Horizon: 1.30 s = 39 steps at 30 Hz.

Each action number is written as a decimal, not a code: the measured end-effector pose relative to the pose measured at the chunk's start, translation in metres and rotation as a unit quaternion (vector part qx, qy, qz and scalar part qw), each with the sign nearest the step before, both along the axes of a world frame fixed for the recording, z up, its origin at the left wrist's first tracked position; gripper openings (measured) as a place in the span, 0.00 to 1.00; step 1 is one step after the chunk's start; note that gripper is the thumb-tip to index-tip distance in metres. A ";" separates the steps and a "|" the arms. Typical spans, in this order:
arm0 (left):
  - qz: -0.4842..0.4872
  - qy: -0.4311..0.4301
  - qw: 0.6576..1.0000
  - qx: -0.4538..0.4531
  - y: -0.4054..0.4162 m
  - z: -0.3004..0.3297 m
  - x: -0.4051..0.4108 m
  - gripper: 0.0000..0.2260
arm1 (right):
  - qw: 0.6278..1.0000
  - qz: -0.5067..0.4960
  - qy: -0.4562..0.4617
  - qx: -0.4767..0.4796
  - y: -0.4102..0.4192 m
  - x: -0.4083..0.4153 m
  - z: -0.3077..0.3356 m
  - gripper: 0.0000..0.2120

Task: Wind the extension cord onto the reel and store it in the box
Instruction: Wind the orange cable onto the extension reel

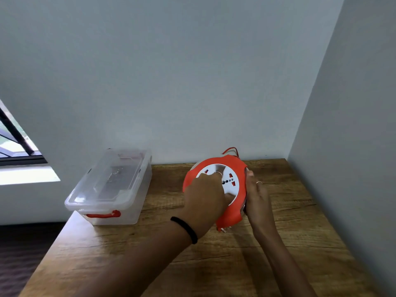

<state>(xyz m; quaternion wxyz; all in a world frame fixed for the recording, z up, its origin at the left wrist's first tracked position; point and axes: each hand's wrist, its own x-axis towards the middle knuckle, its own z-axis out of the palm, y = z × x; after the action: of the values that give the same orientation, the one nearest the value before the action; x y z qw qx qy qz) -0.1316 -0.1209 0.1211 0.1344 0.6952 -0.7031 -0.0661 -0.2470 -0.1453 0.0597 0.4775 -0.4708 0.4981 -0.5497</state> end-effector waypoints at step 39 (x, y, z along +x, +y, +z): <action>-0.054 -0.095 0.994 0.006 -0.001 0.007 0.028 0.29 | 0.998 0.003 -0.051 0.047 -0.002 0.007 -0.014 0.21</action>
<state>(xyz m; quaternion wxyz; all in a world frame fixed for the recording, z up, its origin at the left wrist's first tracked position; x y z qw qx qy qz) -0.1038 -0.1219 0.1285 0.0593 0.6602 -0.7487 -0.0108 -0.2401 -0.1469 0.0461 0.5252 -0.4211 0.4970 -0.5476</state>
